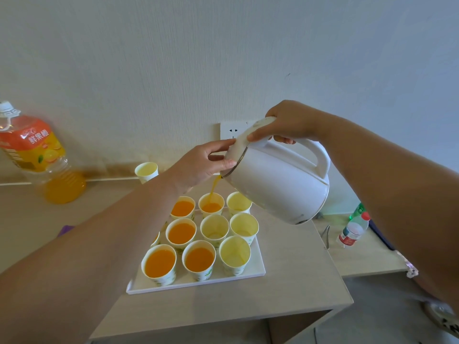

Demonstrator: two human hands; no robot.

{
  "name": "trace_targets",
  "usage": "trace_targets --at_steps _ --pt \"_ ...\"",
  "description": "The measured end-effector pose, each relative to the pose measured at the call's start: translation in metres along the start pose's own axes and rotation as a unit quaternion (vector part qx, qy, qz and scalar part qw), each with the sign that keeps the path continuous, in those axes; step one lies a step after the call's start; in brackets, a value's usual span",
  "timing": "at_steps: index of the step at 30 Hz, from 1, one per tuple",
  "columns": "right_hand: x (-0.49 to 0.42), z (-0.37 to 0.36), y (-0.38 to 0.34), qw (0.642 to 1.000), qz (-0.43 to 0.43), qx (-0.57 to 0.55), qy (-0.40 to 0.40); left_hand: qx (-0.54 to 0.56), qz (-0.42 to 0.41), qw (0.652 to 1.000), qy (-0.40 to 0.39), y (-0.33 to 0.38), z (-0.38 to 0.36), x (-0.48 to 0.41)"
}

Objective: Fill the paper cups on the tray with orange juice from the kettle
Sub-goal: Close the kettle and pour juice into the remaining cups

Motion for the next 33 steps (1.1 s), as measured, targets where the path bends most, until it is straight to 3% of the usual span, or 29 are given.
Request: trace_targets --at_steps 33 --pt "-0.0002 0.0033 -0.0029 1.000 0.004 0.001 0.000 0.016 -0.008 1.000 -0.005 0.0034 0.0008 -0.0007"
Point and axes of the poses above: each hand's wrist, its own x-axis away from the middle knuckle, its own z-axis out of the back of the hand, y = z × x, the point moved 4 cm from there along -x, towards the middle knuckle, and after that the axes turned 6 degrees about z, right-handed, at the moved point
